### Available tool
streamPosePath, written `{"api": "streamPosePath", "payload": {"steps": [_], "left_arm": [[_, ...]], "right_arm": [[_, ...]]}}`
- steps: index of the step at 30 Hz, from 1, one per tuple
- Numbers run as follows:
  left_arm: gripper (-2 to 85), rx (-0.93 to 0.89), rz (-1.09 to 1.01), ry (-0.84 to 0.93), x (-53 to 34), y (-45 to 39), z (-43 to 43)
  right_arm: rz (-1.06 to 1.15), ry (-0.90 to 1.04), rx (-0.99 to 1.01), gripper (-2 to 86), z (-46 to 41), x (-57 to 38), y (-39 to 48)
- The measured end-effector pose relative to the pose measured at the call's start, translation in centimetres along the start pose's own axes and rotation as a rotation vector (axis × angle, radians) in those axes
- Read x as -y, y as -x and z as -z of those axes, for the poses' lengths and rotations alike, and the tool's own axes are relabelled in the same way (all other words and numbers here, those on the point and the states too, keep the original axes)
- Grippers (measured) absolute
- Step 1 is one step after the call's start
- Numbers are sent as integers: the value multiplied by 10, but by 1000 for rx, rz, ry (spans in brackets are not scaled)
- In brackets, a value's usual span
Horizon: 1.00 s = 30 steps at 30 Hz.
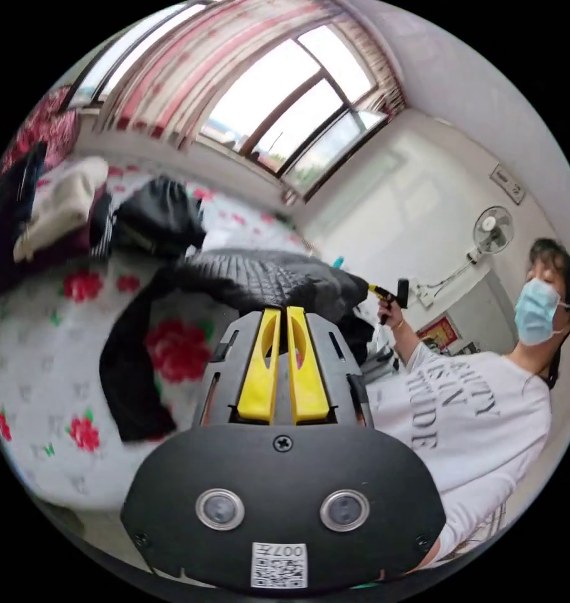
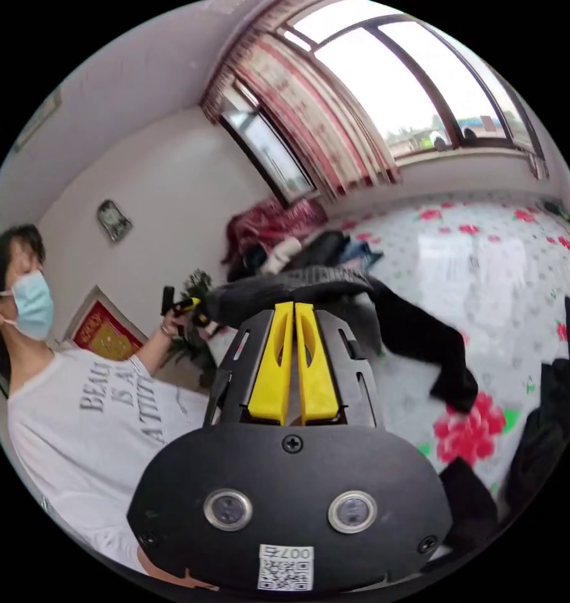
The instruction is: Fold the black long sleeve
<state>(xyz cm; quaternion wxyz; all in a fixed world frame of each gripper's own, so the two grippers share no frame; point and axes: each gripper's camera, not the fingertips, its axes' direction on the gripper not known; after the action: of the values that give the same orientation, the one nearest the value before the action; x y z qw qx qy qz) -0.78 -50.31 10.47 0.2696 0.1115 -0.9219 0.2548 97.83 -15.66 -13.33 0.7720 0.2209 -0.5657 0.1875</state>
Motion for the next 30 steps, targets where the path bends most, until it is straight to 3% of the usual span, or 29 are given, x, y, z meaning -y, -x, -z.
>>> {"api": "streamPosePath", "payload": {"steps": [3,6,8,14,19,23,30], "left_arm": [[-8,18,225,254,-81,53,-72],[-8,-8,493,364,-163,94,-119],[-9,-6,565,379,-193,97,-130],[-8,24,537,306,-221,70,-116],[-6,117,576,366,-254,56,-128],[6,148,651,316,-280,47,-128],[24,242,720,265,-295,26,-89]], "right_arm": [[-211,222,-33,-3,-69,-79,-39],[-437,314,6,-3,-119,-149,-67],[-490,364,-19,-3,-135,-174,-65],[-495,366,-61,-3,-129,-206,-37],[-517,524,-151,-1,-163,-241,-18],[-568,495,-149,3,-166,-249,-13],[-445,274,-364,51,-130,-171,-16]]}}
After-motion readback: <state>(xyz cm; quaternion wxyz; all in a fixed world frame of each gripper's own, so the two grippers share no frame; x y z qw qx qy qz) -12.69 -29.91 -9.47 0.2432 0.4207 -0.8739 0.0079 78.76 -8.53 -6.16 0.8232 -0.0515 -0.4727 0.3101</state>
